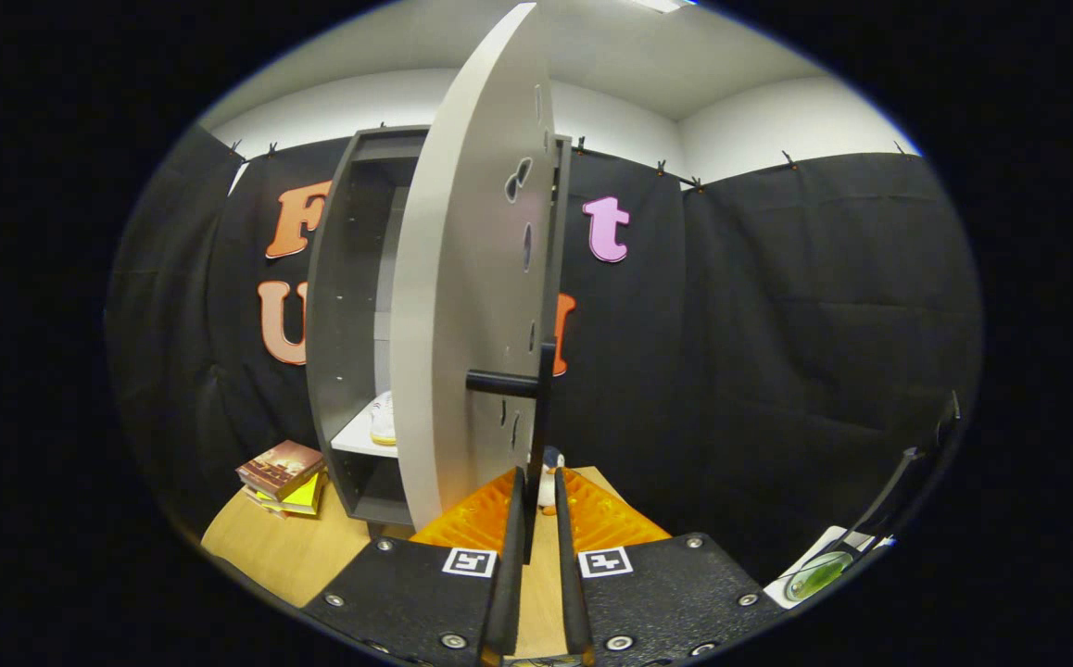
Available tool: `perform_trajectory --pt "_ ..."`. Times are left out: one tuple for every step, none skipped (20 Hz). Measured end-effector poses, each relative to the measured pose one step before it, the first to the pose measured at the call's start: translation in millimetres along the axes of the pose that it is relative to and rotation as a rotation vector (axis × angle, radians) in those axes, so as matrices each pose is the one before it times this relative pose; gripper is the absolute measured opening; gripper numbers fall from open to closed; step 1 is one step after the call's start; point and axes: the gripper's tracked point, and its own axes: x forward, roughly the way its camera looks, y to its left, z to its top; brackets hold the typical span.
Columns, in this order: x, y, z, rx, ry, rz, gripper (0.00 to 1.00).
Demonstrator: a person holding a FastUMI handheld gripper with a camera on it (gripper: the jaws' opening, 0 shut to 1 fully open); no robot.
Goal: Open the shoe cabinet door, grab the shoes and put them into the shoe cabinet, then close the shoe cabinet door.
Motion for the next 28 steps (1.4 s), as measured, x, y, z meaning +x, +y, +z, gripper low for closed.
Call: perform_trajectory --pt "-0.90 -6.81 -1.72 0.04273 0.01496 -0.01193 0.20" --pt "0.66 -5.03 -1.45 0.04709 0.00962 -0.01047 0.24" --pt "-2.21 -2.42 -1.68 0.03464 0.00436 -0.01161 0.26" --pt "0.12 -1.62 -3.60 0.01143 -0.00052 -0.00532 0.30" --pt "-1.39 -1.06 -1.67 -0.00851 -0.00006 -0.00255 0.33" --pt "-2.29 -3.00 -0.56 -0.01201 0.00385 -0.01112 0.39" --pt "-2.03 -3.13 0.78 -0.00634 0.00251 -0.01189 0.44" --pt "-3.25 -3.29 2.61 -0.00668 -0.00030 -0.01741 0.56" --pt "-4.12 -4.84 1.95 -0.01045 -0.00456 -0.02254 0.60" --pt "-4.21 -3.98 1.37 -0.01051 -0.00441 -0.02736 0.68" --pt "-5.67 -5.71 3.22 -0.00624 -0.00564 -0.03076 0.71" --pt "-4.75 -4.14 4.98 -0.00111 -0.00698 -0.02984 0.76" --pt "-4.31 -3.40 4.63 -0.00067 -0.00807 -0.02908 0.80" --pt "-4.84 -2.78 4.36 -0.00112 -0.01036 -0.02766 0.85" --pt "-5.05 -4.02 5.16 -0.00167 -0.01113 -0.02491 0.86" --pt "-3.19 -3.02 4.91 -0.00012 -0.01136 -0.02398 0.89" --pt "-3.76 -1.89 5.86 0.00105 -0.01335 -0.01471 0.89" --pt "-6.41 6.79 7.28 0.01483 -0.01165 0.01398 0.89" --pt "-7.54 9.26 7.41 0.01813 -0.00961 0.01899 0.91" --pt "-5.49 8.22 5.22 0.00544 -0.00978 0.01772 0.92" --pt "-4.75 9.29 5.46 -0.00634 -0.01083 0.01041 0.93" --pt "-3.62 11.00 4.03 -0.01143 -0.01179 0.01695 0.93" --pt "-3.35 14.96 4.08 -0.00863 -0.00940 0.02349 0.93" --pt "-0.01 20.78 3.21 -0.00442 -0.00929 0.03012 0.93" --pt "1.73 18.06 0.85 -0.00290 -0.00526 0.03233 0.93" --pt "3.69 17.53 -3.72 -0.00682 0.00129 0.03499 0.93" --pt "3.41 17.08 -6.83 -0.01096 0.00899 0.03456 0.93" --pt "6.02 16.48 -9.80 -0.01065 0.01349 0.03226 0.93"
